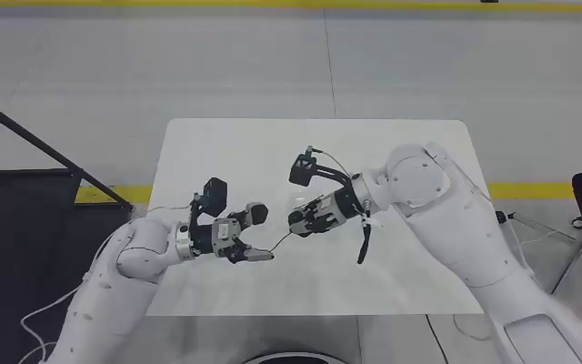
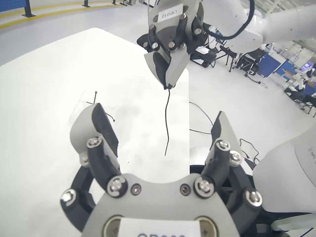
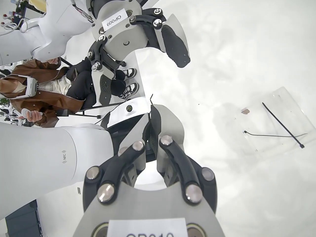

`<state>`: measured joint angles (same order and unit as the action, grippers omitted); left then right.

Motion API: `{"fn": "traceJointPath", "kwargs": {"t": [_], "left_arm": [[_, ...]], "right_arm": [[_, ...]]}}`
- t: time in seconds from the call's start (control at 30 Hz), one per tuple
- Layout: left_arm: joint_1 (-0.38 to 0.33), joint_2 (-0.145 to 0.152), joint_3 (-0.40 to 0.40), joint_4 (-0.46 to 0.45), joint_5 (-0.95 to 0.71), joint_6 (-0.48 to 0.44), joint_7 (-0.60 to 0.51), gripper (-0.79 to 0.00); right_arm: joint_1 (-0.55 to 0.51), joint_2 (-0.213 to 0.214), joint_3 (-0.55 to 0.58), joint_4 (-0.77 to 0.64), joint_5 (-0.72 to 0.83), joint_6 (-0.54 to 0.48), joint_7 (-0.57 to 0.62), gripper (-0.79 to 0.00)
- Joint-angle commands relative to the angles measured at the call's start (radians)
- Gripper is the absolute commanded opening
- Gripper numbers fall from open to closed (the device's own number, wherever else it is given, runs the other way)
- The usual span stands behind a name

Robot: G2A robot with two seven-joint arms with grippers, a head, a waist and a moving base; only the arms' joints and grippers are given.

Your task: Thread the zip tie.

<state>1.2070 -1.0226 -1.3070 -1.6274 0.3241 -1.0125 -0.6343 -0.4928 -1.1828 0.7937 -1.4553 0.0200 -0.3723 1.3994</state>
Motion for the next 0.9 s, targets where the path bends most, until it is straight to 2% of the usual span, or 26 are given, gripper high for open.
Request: {"fn": "traceJointPath", "kwargs": {"t": [0.0,0.27,0.37,0.43,0.7,0.87], "left_arm": [[-0.021,0.002,0.027,0.022,-0.054,0.0,-0.018,-0.175],[-0.081,0.016,0.088,0.065,-0.152,0.0,-0.1,-0.339],[-0.094,0.019,0.108,0.071,-0.157,0.0,-0.11,-0.357],[-0.102,0.02,0.118,0.076,-0.158,0.0,-0.112,-0.397],[-0.117,0.028,0.147,0.089,-0.164,0.0,-0.104,-0.425],[-0.125,0.033,0.159,0.095,-0.175,0.0,-0.103,-0.48]], "right_arm": [[0.006,-0.002,-0.008,0.006,0.012,-0.011,0.01,-0.785],[0.033,-0.009,-0.038,0.028,0.047,-0.028,0.02,-0.785],[0.043,-0.01,-0.049,0.034,0.053,-0.028,0.02,-0.785],[0.049,-0.012,-0.056,0.038,0.054,-0.028,0.02,-0.785],[0.069,-0.019,-0.076,0.055,0.062,-0.027,0.021,-0.785],[0.083,-0.026,-0.092,0.066,0.067,-0.024,0.023,-0.785]]}}
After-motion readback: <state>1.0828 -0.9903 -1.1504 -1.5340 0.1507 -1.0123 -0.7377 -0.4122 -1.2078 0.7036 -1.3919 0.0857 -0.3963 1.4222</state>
